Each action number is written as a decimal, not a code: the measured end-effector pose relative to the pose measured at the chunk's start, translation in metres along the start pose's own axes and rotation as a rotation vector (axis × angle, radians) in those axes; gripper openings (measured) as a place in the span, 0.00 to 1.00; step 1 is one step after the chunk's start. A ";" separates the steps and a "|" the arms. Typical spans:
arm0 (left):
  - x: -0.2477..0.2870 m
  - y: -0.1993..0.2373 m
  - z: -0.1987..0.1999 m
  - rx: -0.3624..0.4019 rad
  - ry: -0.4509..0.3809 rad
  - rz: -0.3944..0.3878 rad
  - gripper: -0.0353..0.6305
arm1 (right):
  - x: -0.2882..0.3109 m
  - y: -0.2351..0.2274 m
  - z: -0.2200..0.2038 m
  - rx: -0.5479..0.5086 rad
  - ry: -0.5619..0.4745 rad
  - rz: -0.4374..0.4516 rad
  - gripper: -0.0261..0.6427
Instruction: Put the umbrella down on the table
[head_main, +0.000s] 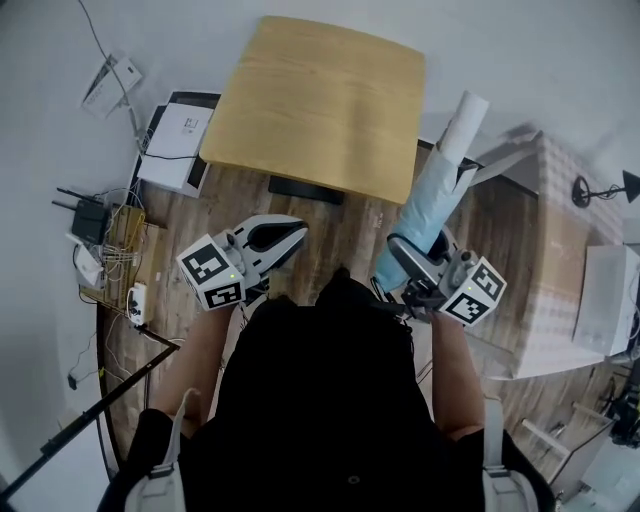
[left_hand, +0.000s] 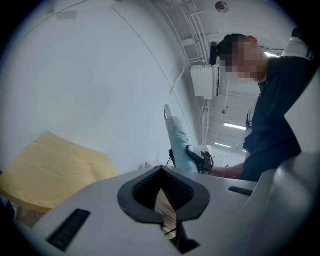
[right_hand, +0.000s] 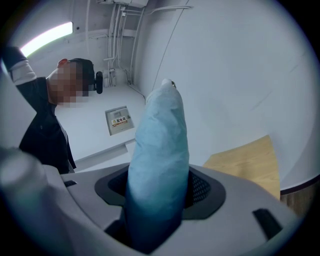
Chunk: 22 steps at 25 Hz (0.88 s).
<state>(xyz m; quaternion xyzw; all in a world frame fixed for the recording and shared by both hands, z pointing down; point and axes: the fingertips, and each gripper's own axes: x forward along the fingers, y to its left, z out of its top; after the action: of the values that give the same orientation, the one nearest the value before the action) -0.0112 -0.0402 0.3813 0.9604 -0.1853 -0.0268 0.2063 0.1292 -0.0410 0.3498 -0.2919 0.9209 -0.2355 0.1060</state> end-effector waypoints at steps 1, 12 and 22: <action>0.013 0.003 0.005 0.005 -0.001 0.009 0.07 | -0.002 -0.012 0.008 0.003 0.003 0.008 0.45; 0.079 0.014 0.033 0.041 -0.013 0.091 0.07 | -0.016 -0.077 0.055 0.002 0.013 0.089 0.45; 0.130 0.029 0.048 0.043 -0.014 0.149 0.07 | -0.032 -0.131 0.079 0.023 -0.005 0.117 0.45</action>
<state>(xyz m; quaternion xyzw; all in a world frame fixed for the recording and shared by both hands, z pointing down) 0.0933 -0.1305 0.3524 0.9480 -0.2583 -0.0143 0.1855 0.2456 -0.1459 0.3483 -0.2371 0.9333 -0.2388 0.1253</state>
